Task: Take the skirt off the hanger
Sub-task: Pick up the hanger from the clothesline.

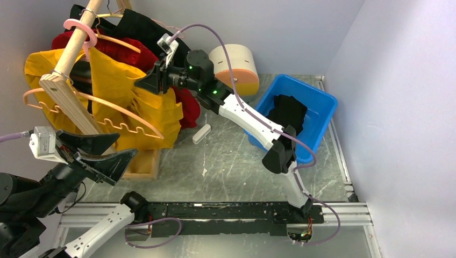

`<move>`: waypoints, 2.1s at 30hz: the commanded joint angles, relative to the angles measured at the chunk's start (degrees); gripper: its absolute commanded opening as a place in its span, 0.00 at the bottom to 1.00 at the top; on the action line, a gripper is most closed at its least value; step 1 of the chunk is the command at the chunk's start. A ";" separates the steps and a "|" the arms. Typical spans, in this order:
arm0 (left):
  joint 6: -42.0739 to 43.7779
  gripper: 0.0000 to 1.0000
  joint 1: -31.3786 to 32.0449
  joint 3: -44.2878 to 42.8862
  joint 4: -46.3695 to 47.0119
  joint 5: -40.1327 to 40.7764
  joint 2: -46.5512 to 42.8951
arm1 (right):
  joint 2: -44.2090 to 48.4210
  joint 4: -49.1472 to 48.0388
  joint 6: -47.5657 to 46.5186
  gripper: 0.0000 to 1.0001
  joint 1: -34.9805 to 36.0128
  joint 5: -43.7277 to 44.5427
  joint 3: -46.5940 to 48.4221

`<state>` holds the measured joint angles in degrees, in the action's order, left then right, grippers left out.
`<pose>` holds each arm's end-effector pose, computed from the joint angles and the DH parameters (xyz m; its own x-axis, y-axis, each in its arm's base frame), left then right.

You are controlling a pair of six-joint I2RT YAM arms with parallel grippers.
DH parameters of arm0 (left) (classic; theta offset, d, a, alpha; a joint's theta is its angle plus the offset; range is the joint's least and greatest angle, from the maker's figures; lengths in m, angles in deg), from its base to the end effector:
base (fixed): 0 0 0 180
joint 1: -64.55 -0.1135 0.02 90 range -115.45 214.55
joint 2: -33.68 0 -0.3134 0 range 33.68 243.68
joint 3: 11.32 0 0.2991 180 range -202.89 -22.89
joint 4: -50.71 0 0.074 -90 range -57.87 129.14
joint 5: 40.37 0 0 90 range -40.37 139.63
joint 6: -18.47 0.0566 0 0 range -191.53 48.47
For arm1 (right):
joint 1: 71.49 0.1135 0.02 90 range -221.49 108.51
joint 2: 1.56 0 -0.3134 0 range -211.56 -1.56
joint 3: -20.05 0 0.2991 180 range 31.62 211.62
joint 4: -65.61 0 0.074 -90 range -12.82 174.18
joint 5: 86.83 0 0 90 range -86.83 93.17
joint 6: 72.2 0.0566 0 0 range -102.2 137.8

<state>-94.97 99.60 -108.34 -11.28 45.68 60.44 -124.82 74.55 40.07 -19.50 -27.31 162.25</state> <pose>-0.0266 0.0139 0.5549 -0.1421 -0.3851 -0.9119 0.6237 0.6805 -0.3846 0.3442 0.4870 0.4940 -0.2749 0.1786 -0.9447 -0.9536 0.0750 0.2917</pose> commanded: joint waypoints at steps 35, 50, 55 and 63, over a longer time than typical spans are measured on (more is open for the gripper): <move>-3.17 0.98 0.27 -0.57 -0.73 3.10 0.24 | -3.43 -7.06 -10.37 0.00 5.85 10.15 3.70; -3.10 0.98 0.21 0.12 0.18 4.00 -0.07 | 3.63 -18.71 -5.92 0.00 5.98 8.13 -2.75; -2.85 0.98 0.21 -0.65 -0.05 4.03 0.36 | 3.74 -20.21 -4.97 0.00 5.94 8.44 -2.15; -2.12 0.98 0.25 -1.72 0.75 2.60 1.21 | 6.51 -20.47 -4.91 0.00 5.96 9.40 -4.44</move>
<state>-97.88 99.60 -108.65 -12.13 48.85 60.44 -125.85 66.68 35.00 -13.87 -19.07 157.79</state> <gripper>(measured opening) 0.977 0.102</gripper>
